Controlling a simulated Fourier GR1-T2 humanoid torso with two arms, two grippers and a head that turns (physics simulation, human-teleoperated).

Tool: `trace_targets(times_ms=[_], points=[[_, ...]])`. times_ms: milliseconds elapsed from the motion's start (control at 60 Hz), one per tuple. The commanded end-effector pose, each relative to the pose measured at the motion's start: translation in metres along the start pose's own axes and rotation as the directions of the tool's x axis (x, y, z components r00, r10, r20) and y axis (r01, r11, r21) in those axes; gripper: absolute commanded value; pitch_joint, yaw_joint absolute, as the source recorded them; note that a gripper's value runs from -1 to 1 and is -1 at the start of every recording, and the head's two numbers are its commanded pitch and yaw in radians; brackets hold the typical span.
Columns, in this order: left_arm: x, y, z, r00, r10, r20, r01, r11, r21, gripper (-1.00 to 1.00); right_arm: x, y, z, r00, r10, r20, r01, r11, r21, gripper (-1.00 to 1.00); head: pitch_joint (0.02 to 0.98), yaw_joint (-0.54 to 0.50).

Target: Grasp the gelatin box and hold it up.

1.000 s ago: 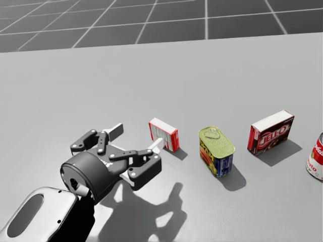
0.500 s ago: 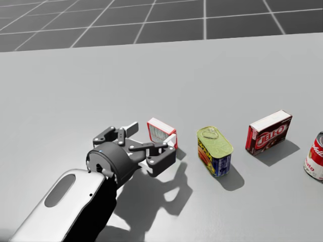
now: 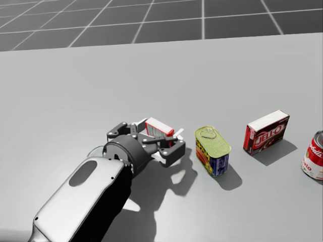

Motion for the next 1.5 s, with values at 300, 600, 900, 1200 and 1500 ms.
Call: trace_targets(times_ms=[300,600,900,1200,1500], points=[[-0.011,0.001,-0.004,0.9997,-0.005,-0.025,0.005,1.000,-0.002,0.95,0.001,-0.001,0.000,1.0000,0.001,0.003,-0.001,1.000,-0.003,-1.00,0.644,0.17],[-0.014,-0.002,-0.003,0.9996,-0.009,-0.028,0.008,1.000,-0.013,0.96,0.000,-0.003,0.001,1.0000,-0.001,0.002,0.001,1.000,-0.005,-1.00,0.487,0.17],[-0.004,-0.009,0.003,1.0000,-0.004,0.008,0.004,1.000,-0.016,0.99,-0.001,-0.003,0.002,1.0000,0.002,0.005,-0.002,1.000,-0.001,-1.00,0.461,0.16],[0.040,-0.017,0.020,0.9951,-0.043,0.089,0.046,0.998,-0.033,0.98,0.000,-0.003,0.002,1.0000,0.007,0.007,-0.007,1.000,0.000,-1.00,0.452,0.17],[0.105,-0.013,0.034,0.9713,-0.085,0.222,0.093,0.995,-0.023,0.98,0.000,-0.004,0.002,0.9999,0.012,0.011,-0.012,1.000,0.005,-1.00,0.440,0.15]])
